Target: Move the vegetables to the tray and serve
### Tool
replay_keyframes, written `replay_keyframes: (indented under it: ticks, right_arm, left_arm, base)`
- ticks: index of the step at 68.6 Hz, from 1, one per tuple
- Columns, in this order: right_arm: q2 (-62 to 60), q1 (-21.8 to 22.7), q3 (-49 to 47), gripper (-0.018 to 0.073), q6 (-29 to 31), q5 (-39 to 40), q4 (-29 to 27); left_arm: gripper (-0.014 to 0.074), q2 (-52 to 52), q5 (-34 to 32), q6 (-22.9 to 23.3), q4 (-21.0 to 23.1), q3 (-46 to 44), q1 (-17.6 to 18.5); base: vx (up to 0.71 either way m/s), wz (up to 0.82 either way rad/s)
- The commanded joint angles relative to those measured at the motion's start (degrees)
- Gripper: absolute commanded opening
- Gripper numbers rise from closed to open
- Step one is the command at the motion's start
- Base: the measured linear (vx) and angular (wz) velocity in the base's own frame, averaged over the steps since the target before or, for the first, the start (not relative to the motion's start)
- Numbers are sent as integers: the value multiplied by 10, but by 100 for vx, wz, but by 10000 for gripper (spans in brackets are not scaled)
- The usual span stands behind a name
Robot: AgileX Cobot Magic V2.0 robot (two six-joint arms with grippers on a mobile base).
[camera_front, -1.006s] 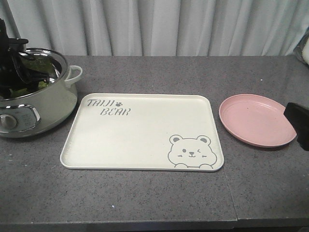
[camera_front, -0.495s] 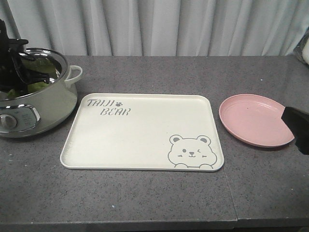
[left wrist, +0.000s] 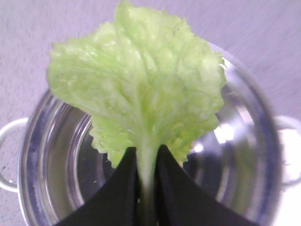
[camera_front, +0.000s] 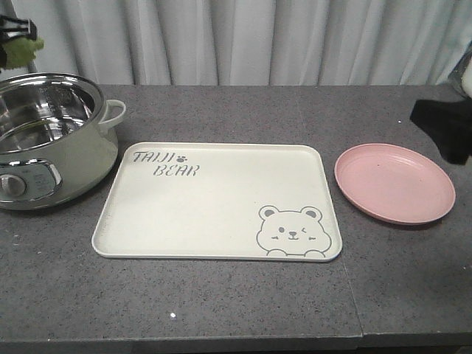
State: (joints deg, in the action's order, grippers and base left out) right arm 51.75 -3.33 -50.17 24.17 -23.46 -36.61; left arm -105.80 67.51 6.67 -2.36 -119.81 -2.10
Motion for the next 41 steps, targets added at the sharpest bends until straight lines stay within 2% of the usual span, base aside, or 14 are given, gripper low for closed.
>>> replay_keyframes:
  ticks: [1,7,16,21,25,34,41]
  right_arm:
    - [35,0,-61,549,76,-6,-95]
    - [77,0,-98,549,165,-58,-219]
    - [141,0,-129,549,332,-143,-463]
    - [169,0,-129,549,394,-204,-595]
    - [191,0,-129,549,425,-244,-663]
    - [231,0,-140,549,431,-298,-675]
    - [244,0,-140,549,432,-297,-676]
  left_arm:
    - [-7,63,-47,3,53,-19,2]
    - [-7,86,-48,-1,116,-19,3]
    - [-7,103,-42,-54,205,-19,13]
    - [-7,105,-30,-78,261,-16,26]
    - [-7,105,-20,-97,300,-15,39]
    - [-7,104,-22,-137,360,-15,83]
    - [-7,104,-23,-169,381,-15,122]
  base:
    - [0,0]
    - [0,0]
    - [0,0]
    - [0,0]
    - [0,0]
    - [0,0]
    - [0,0]
